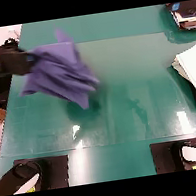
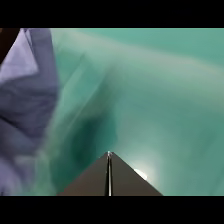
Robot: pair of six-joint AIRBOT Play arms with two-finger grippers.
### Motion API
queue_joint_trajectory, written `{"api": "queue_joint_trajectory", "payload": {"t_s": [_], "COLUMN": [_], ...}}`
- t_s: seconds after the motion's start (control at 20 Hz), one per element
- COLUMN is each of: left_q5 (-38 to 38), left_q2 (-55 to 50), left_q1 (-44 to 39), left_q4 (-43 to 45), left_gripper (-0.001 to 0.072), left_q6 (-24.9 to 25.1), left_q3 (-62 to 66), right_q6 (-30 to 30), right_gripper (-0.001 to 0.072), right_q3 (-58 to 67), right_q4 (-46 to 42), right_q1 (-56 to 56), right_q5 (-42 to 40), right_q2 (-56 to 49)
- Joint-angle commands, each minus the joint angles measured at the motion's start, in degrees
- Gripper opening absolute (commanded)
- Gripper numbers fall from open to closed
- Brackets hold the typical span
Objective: Fold the shirts.
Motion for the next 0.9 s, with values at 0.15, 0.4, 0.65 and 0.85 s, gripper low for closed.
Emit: {"api": "queue_joint_trajectory", "payload": {"t_s": [0.15, 0.4, 0.65, 0.85], "left_q5": [3.9, 6.7, 1.8, 3.3], "left_q2": [-21.2, -24.7, -26.4, -30.9], "left_q1": [-17.2, -9.1, 4.8, 7.6], "left_q4": [-4.2, -1.0, -3.3, -7.6], "left_gripper": [0.0027, 0.0493, 0.0493, 0.0493], "left_q6": [11.9, 12.3, 9.6, 9.4], "left_q3": [3.9, 3.9, 3.7, -2.0], "right_q6": [0.1, 0.1, 0.1, 1.9], "right_gripper": [0.0018, 0.0019, 0.0019, 0.0018], "right_q3": [4.6, 4.6, 4.4, 0.9], "right_q4": [-0.1, -0.1, 0.0, 0.0], "right_q1": [-4.8, -4.9, -4.9, -4.9], "right_q5": [3.6, 5.1, 5.2, 5.6], "right_q2": [0.1, 0.1, 0.1, 0.1]}}
